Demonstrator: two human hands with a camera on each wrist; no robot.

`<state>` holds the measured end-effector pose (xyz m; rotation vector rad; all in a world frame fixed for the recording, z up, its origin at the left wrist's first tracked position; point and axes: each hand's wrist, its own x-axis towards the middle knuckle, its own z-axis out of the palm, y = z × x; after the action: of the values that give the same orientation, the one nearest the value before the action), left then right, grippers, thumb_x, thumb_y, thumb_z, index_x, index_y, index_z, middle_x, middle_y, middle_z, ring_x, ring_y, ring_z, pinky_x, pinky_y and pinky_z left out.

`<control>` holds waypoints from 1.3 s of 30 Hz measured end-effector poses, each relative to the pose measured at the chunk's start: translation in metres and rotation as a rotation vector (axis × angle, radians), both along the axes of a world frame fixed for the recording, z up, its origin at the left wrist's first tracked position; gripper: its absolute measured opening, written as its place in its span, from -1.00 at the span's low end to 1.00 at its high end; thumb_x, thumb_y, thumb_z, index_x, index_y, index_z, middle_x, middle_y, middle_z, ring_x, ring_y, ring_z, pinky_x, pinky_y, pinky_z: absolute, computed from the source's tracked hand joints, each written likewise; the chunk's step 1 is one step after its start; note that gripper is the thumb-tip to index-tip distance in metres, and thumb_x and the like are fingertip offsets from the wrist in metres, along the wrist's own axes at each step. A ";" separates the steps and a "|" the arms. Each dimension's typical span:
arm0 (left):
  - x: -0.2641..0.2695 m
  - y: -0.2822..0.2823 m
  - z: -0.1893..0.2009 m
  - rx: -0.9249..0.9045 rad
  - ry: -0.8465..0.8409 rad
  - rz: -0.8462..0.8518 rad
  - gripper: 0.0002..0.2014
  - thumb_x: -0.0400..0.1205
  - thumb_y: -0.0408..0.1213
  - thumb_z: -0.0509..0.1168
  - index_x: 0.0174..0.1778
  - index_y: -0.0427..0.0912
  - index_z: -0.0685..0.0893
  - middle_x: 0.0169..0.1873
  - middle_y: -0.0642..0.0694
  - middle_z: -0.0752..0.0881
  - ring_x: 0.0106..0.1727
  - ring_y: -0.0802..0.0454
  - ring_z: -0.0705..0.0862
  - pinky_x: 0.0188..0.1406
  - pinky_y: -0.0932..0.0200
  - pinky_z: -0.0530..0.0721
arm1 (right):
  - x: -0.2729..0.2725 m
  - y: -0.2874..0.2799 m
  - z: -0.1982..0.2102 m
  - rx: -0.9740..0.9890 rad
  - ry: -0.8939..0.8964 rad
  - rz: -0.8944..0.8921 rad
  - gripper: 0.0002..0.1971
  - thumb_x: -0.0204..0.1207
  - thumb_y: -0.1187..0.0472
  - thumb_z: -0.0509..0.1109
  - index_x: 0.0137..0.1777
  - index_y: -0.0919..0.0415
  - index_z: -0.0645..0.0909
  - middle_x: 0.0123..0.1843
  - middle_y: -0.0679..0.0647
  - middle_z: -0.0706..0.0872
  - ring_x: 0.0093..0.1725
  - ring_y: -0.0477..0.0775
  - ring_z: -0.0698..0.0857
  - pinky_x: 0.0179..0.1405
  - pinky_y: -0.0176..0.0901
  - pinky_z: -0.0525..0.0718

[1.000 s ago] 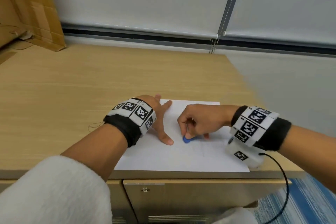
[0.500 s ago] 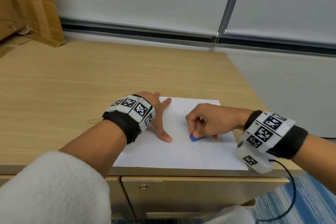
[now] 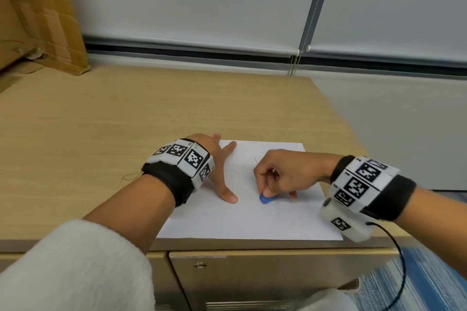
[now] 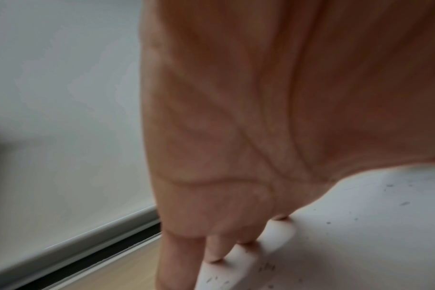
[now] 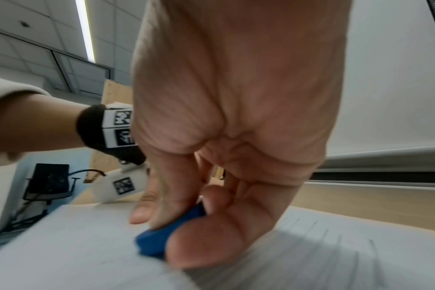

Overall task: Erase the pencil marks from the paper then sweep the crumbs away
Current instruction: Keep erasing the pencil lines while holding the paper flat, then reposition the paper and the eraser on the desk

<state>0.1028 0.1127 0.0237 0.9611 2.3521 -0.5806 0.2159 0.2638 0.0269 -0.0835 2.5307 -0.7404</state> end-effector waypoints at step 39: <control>0.023 -0.032 -0.003 0.114 0.067 -0.005 0.08 0.51 0.53 -0.12 0.69 -0.20 -0.32 0.65 -0.16 -0.43 0.68 -0.09 -0.36 0.67 -0.17 -0.10 | 0.119 -0.009 -0.063 0.082 0.601 -0.475 -0.84 0.65 0.13 0.24 0.11 -0.19 0.40 0.11 -0.24 0.59 0.27 -0.21 0.53 0.41 -0.13 0.48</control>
<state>0.1258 0.0804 0.0210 1.0125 2.4657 -0.4922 0.3353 0.2545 -0.0363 0.3942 3.2045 -0.8871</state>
